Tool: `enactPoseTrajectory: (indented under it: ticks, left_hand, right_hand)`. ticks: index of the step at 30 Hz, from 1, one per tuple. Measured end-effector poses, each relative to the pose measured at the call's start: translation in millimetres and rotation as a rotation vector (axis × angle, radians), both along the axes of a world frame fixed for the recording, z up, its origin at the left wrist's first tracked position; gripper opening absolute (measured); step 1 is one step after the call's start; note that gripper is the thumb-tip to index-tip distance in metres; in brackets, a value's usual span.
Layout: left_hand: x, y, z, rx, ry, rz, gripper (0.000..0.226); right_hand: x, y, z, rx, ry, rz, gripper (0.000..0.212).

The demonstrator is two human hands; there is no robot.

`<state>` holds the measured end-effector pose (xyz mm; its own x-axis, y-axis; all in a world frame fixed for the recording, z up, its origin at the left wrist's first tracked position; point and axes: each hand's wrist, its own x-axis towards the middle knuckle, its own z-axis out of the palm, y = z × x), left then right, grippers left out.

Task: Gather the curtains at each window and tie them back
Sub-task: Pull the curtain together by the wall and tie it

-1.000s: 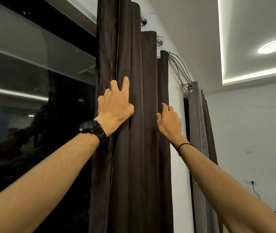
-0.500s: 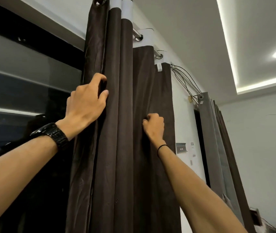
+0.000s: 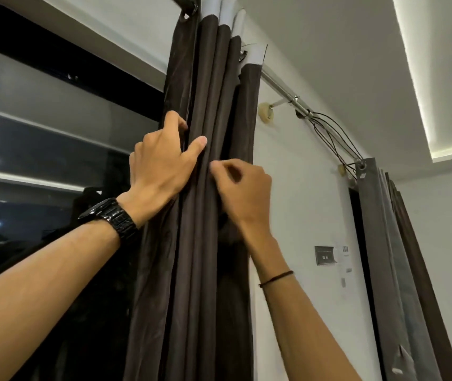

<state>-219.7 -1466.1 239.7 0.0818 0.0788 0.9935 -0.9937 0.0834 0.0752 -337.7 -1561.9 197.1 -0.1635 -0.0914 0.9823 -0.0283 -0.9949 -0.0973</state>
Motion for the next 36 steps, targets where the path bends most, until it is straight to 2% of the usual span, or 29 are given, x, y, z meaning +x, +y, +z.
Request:
enactPoseTrajectory:
  ticks: [3,6,9,14,17,18,21,24,28,32,36]
  left_hand:
    - [4.9,-1.0,1.1,-0.052,0.033,0.028,0.041]
    - [8.1,-3.6,3.3,-0.006,0.053,0.075,0.049]
    - [7.3,-6.2,3.0,0.052,0.096,0.026,0.06]
    - [9.3,-11.7,3.4,0.168,0.106,-0.217,0.093]
    - [9.9,-11.7,3.6,0.226,0.11,-0.354,0.102]
    - [9.7,-11.3,3.6,0.233,0.11,-0.386,0.103]
    - [10.1,-8.9,2.9,0.221,0.11,-0.444,0.102]
    - [11.4,-3.4,3.2,0.176,0.104,-0.479,0.091]
    - [10.9,4.8,-1.7,0.158,0.093,-0.491,0.084]
    - [11.1,2.3,-17.5,0.188,0.092,-0.487,0.086]
    - [12.0,-5.8,-43.2,0.229,0.16,-0.527,0.09]
  right_hand:
    - [-19.2,-40.0,6.4,0.136,-0.174,-0.078,0.044]
    - [-22.6,-76.3,17.6,0.327,-0.04,-0.038,0.061]
    - [-14.6,-85.7,20.1,0.361,0.111,0.01,0.073]
    - [-1.7,-74.4,25.7,0.27,0.107,0.158,0.045]
    - [14.0,-52.4,30.2,0.168,0.097,0.199,0.018]
    - [20.0,-42.5,33.7,0.142,0.094,0.218,0.015]
    - [32.7,-4.6,46.8,0.067,0.065,0.276,0.018]
    - [37.0,29.3,51.6,0.007,0.077,0.287,0.023]
    - [32.6,48.2,37.4,0.023,0.1,0.344,0.026]
    - [32.8,44.1,6.3,0.149,0.138,0.633,0.027]
    - [42.0,30.5,-35.9,0.296,0.149,1.219,0.039]
